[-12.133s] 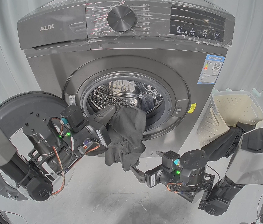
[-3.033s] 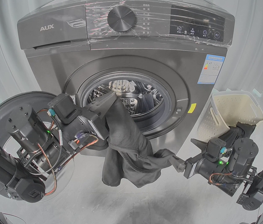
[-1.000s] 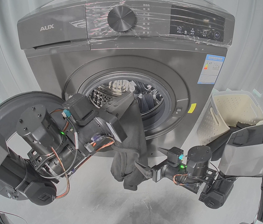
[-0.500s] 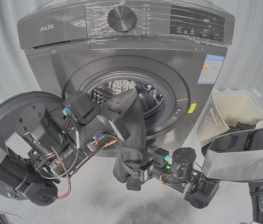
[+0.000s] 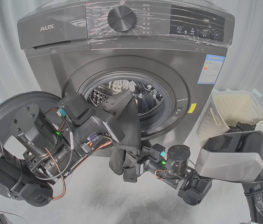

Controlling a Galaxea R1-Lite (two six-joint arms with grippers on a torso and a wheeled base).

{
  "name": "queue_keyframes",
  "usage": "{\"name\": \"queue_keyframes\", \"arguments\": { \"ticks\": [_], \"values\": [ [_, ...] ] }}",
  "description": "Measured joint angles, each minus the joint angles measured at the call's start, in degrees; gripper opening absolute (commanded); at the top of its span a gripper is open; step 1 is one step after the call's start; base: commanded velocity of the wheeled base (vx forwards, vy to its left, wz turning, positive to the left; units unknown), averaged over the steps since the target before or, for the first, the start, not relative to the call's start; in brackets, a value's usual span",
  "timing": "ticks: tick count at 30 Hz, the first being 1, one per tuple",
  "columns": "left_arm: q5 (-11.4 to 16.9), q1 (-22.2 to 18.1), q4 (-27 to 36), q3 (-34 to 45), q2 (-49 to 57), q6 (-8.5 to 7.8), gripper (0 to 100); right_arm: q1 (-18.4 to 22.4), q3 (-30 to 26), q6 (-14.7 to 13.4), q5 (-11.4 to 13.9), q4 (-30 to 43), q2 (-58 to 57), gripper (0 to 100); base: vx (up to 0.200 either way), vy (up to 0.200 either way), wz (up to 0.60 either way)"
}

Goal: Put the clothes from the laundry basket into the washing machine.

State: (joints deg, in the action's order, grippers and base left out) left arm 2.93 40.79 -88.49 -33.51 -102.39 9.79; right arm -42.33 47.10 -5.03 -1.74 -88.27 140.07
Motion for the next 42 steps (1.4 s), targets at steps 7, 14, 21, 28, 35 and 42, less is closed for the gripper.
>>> {"name": "queue_keyframes", "arguments": {
  "ticks": [7, 14, 21, 28, 35, 42],
  "values": [
    [-0.26, -1.55, -0.02, 1.38, -0.04, 0.13, 0, 0.49, -2.49, -0.60, -0.11, -0.02, -3.44, 0, 0.000, 0.000, 0.00],
    [-0.30, -4.55, 0.00, 3.15, -0.01, 0.24, 0, 1.95, -6.27, -0.84, -0.60, -0.02, -8.98, 0, 0.000, 0.000, 0.00],
    [-0.11, -6.56, 0.00, 8.30, -0.04, 0.41, 0, 4.18, -7.95, -0.79, -0.96, -0.02, -14.93, 0, 0.000, 0.000, 0.00],
    [0.27, -6.62, 0.00, 13.12, -1.24, 0.24, 0, 5.34, -7.94, -0.77, -0.99, -0.02, -18.87, 0, 0.000, 0.000, 0.00],
    [0.55, -6.53, 0.00, 15.79, -3.73, 0.00, 100, 4.99, -8.22, -0.71, -0.99, 0.06, -21.30, 0, 0.000, 0.000, 0.00],
    [0.60, -6.23, 0.00, 19.71, -6.55, -0.11, 100, 4.90, -8.37, -0.68, -0.99, 0.04, -22.43, 0, 0.000, 0.000, 0.00]
  ]
}}
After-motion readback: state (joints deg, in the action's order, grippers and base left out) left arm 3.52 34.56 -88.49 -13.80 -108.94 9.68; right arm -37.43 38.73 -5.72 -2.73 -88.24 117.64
